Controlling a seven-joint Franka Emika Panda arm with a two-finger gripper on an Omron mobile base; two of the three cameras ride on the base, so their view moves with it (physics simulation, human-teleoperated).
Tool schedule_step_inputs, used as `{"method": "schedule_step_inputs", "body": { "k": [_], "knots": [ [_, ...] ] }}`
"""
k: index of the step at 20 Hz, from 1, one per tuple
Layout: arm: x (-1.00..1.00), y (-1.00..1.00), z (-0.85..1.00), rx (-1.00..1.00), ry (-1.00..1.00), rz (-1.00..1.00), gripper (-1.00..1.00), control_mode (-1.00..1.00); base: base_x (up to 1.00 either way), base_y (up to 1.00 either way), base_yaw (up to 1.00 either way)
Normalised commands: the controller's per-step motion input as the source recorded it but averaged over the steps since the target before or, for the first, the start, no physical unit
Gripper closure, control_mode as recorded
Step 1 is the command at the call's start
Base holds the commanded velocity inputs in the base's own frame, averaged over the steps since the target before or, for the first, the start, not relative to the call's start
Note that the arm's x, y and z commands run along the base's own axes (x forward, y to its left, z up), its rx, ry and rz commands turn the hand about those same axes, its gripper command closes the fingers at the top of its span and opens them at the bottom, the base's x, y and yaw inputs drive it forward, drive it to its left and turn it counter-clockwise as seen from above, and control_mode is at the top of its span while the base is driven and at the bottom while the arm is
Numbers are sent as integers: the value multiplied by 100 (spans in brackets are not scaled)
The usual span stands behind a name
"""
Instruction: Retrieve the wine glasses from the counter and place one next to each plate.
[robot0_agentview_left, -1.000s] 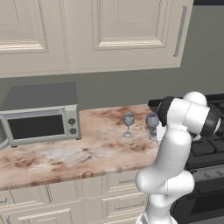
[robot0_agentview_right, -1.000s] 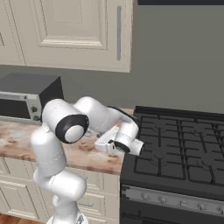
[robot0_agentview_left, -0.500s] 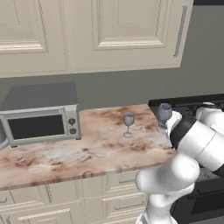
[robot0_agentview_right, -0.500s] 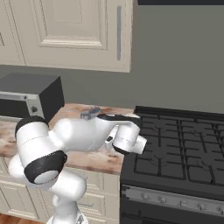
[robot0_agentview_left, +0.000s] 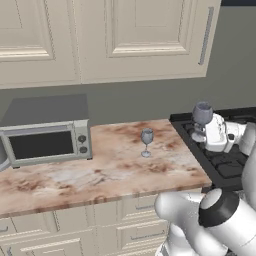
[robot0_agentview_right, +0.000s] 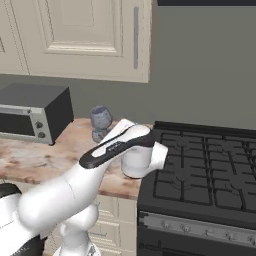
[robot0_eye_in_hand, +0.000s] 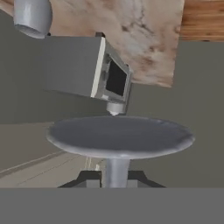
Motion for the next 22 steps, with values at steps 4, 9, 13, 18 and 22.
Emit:
{"method": "schedule_step_inputs", "body": {
  "k": [4,9,13,18,22],
  "knots": [
    [-70,6,94,-3,0,0,100,-100,0,0,0],
    [-73,11,85,-1,-2,0,100,-100,0,0,0],
    [-69,30,41,0,-3,0,100,100,-25,17,0],
    [0,0,0,0,0,0,100,100,-100,88,3],
    [0,0,0,0,0,0,100,100,-100,79,2]
  ]
}}
